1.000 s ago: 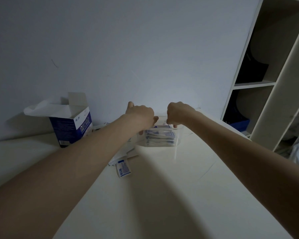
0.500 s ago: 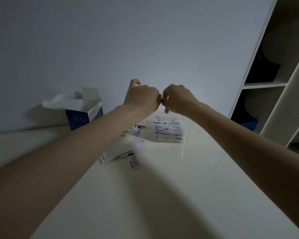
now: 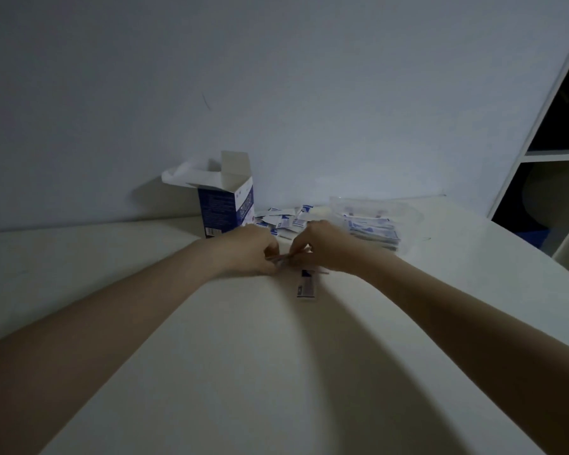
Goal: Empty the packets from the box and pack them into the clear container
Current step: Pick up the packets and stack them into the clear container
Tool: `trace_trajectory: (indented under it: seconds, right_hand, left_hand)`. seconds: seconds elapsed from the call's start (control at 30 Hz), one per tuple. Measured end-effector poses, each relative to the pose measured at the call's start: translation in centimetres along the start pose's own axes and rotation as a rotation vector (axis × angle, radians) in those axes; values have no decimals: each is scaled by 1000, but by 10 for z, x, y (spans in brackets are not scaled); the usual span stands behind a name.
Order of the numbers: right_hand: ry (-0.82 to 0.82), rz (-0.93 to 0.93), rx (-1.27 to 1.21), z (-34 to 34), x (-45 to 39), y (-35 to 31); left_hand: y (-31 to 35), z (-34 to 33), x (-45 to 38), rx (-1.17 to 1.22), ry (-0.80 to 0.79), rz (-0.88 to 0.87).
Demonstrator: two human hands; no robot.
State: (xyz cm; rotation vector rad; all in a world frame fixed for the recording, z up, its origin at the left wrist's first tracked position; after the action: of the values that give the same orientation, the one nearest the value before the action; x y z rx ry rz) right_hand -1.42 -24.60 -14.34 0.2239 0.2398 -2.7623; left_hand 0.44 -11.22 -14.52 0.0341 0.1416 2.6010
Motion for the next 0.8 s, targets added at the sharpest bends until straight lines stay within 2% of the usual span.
trace_trajectory:
  seconds: [0.1, 0.27, 0.37, 0.43, 0.53, 0.67, 0.8]
  right_hand:
    - [61, -39, -102, 13, 1, -2]
    - [185, -270, -779, 26, 8, 11]
    - [187, -337, -907, 24, 12, 14]
    - [192, -377, -1009, 23, 13, 13]
    - [163, -350, -1051, 24, 16, 10]
    - [76, -308, -978, 26, 18, 6]
    - [50, -360, -932, 27, 24, 10]
  left_hand:
    - [-5, 6, -2, 90, 71, 21]
    - [-4, 19, 1, 495, 36, 67]
    - [1, 14, 4, 835, -32, 127]
    - [0, 9, 5, 946, -14, 159]
    - [-1, 8, 7, 980, 60, 195]
    - [1, 14, 12, 953, 128, 211]
    - [1, 13, 13, 1084, 190, 322]
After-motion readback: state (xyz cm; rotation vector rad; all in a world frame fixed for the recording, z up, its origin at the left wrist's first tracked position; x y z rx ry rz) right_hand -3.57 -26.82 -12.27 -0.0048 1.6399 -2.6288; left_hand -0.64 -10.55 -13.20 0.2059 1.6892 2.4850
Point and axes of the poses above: each hand's wrist, its own x-axis away from the middle knuckle, its own z-axis out of the back of the hand, y = z × x, the point moved 3 cm from there along -x, towards the middle knuckle, and after that the axes turned 6 degrees about y, right-handed, at the moved point
